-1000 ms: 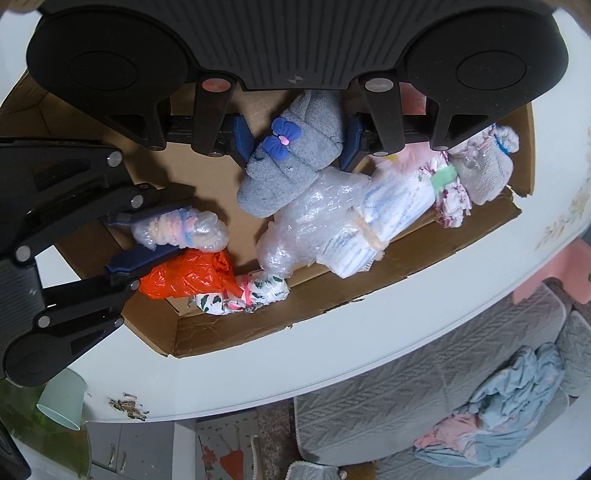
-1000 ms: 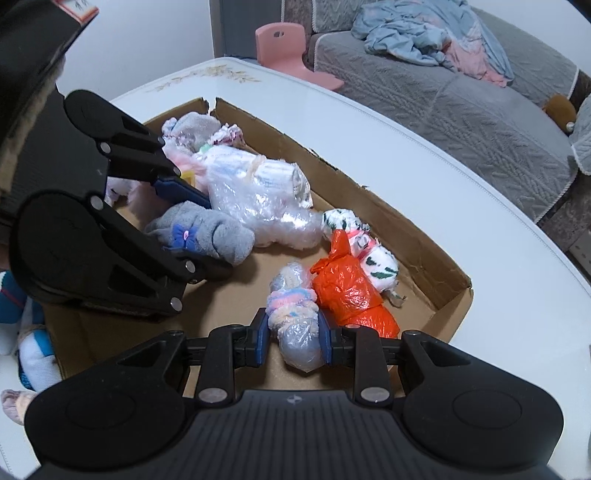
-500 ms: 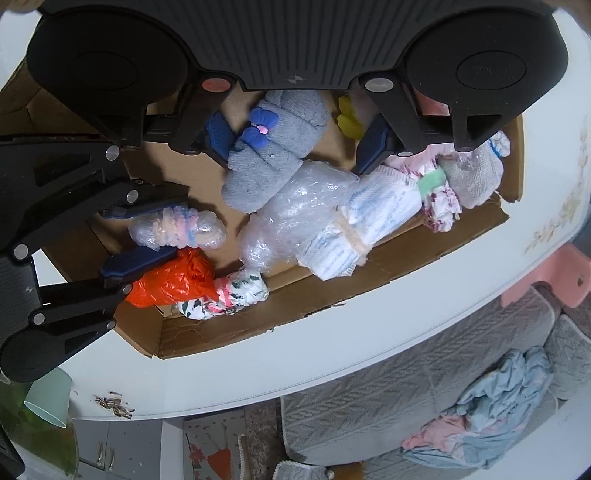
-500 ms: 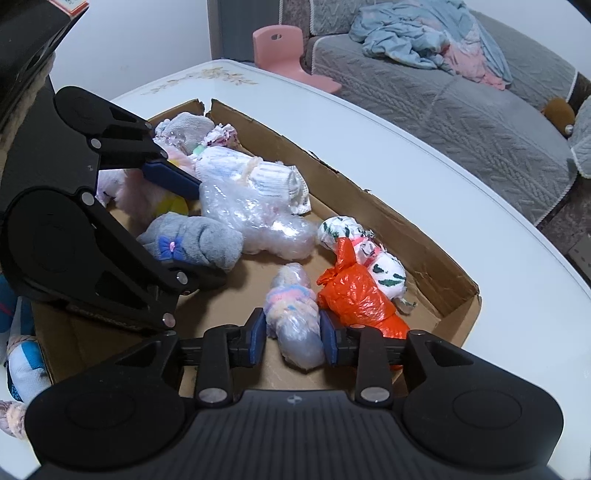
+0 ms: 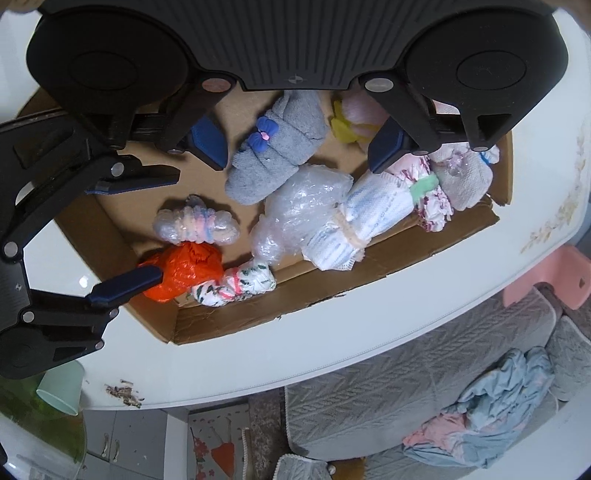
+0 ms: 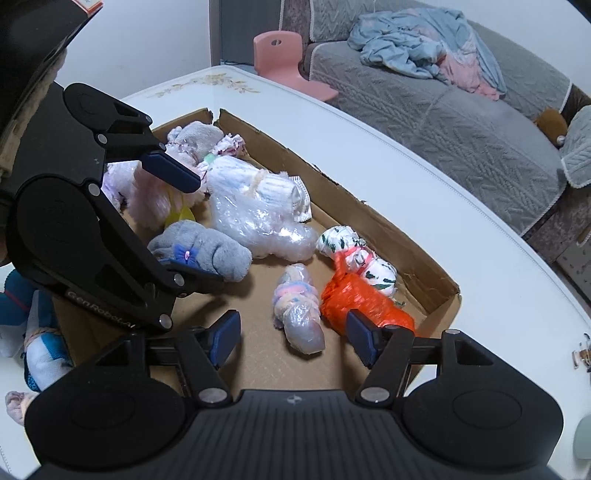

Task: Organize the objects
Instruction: 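Lower grey sock bundle into tray with left while right lowers bubble-wrap bundle, then move both grippers back over the remaining bundles on the table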

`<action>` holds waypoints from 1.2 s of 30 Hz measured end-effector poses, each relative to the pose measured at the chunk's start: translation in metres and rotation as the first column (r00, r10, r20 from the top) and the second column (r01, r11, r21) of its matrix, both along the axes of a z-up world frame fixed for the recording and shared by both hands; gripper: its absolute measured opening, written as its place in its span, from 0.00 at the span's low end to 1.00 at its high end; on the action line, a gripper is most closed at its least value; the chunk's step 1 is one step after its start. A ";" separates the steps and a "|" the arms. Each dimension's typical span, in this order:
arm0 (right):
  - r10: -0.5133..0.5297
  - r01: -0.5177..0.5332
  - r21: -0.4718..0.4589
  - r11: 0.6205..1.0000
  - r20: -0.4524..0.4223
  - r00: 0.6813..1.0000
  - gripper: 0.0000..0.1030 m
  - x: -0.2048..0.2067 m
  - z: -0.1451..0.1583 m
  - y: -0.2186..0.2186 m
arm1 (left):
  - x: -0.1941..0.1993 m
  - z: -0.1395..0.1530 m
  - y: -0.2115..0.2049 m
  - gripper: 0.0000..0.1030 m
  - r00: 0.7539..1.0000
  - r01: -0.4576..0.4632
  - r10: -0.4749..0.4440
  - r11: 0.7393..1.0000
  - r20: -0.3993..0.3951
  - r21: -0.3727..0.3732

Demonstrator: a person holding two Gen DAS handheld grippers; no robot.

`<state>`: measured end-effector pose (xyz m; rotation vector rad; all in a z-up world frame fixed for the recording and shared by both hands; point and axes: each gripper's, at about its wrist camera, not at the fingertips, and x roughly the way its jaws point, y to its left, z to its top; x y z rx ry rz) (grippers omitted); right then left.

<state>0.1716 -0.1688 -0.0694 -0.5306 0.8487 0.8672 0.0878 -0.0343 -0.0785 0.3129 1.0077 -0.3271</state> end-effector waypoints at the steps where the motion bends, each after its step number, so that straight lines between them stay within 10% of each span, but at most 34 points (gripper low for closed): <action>1: -0.005 0.005 0.001 1.000 0.005 1.000 0.63 -0.001 0.002 -0.001 | -0.002 0.004 0.001 0.88 1.000 0.004 -0.004 1.000 0.002 -0.004; 14: -0.051 0.048 0.106 0.993 0.034 0.998 0.78 -0.069 0.053 -0.017 | -0.078 0.061 0.054 0.99 0.995 -0.071 0.071 0.997 0.073 0.003; 22: -0.010 0.011 0.086 0.996 -0.010 1.000 0.85 -0.127 0.037 0.006 | -0.128 0.037 0.103 0.99 0.971 -0.238 0.237 0.971 -0.032 -0.017; 36: -0.164 0.175 0.113 0.978 -0.098 0.982 0.94 -0.143 0.003 0.027 | -0.130 -0.006 0.083 0.99 0.967 -0.242 0.240 0.970 -0.081 -0.016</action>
